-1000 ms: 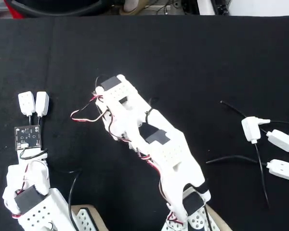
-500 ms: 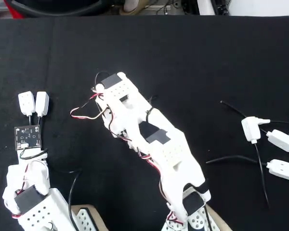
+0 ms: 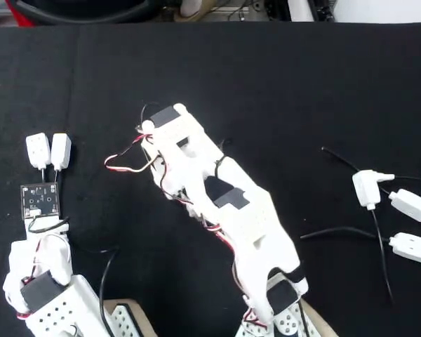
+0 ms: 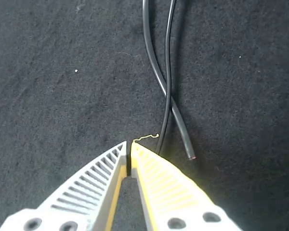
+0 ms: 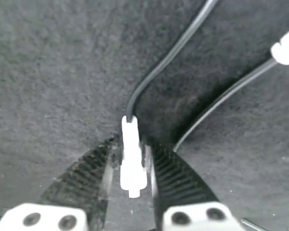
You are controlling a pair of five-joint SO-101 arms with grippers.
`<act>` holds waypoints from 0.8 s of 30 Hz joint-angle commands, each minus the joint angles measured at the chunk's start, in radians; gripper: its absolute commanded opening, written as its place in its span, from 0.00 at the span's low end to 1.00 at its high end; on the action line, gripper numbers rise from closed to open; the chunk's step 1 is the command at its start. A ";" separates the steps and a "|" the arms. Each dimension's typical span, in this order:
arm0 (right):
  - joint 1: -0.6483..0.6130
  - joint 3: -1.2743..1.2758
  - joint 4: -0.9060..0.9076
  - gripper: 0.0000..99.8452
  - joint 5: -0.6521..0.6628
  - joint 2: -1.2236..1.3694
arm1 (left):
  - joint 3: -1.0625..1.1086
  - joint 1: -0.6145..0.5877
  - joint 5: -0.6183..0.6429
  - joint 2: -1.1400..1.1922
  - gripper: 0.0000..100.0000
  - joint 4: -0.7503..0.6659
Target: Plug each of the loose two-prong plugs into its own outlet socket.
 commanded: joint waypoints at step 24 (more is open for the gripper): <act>0.005 0.552 -0.262 0.01 -0.002 -0.634 | -0.081 0.136 0.083 0.002 0.13 -0.044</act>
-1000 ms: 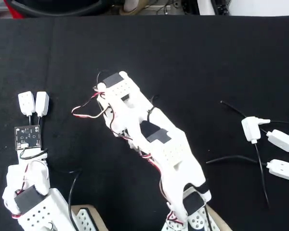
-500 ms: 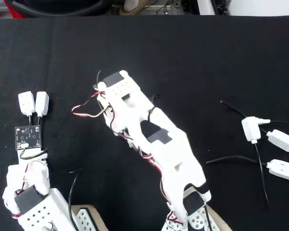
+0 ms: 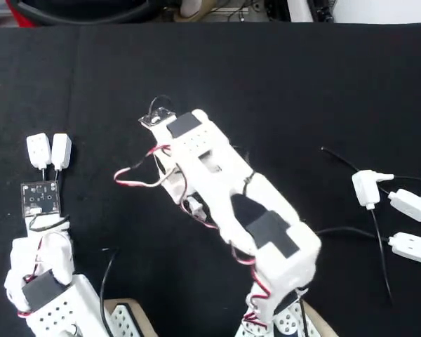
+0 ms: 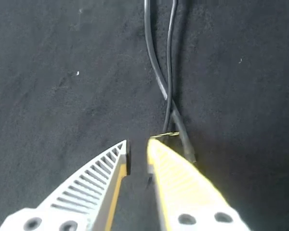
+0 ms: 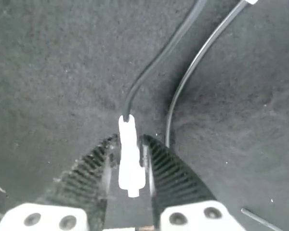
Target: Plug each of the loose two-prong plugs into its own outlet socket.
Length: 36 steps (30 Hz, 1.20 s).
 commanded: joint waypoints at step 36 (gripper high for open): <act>0.057 0.117 -0.092 0.01 0.006 -0.148 | -1.468 0.160 0.605 1.984 0.17 -0.219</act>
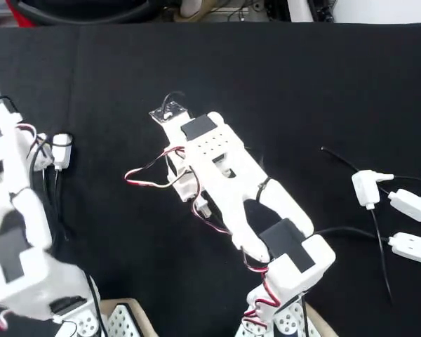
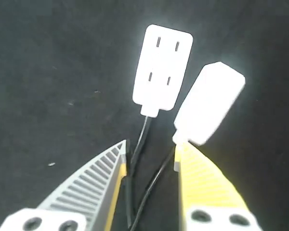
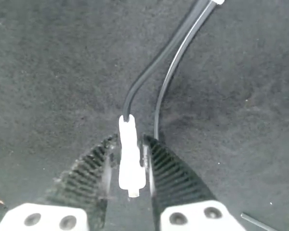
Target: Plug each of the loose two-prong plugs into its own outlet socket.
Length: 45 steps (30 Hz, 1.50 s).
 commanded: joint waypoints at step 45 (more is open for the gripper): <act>0.017 -0.005 0.000 0.01 0.006 -0.038 | -1.236 0.013 -0.141 0.859 0.08 0.611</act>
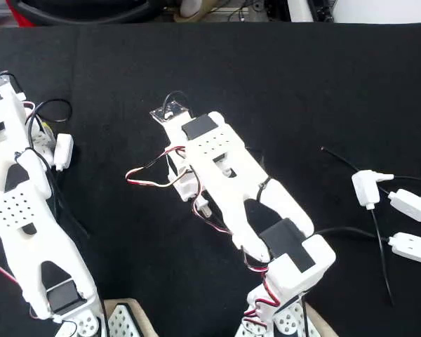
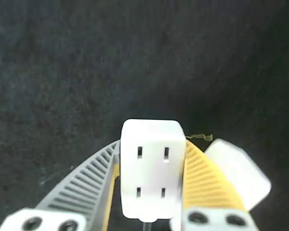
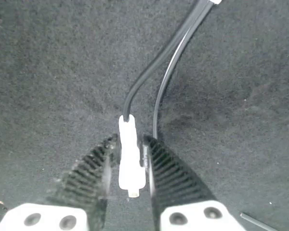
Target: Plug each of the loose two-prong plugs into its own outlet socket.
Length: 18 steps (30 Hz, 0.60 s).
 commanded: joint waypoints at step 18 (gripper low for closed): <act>0.097 0.024 0.011 0.01 0.005 -0.124 | 0.217 -0.090 -0.434 -0.546 0.05 0.252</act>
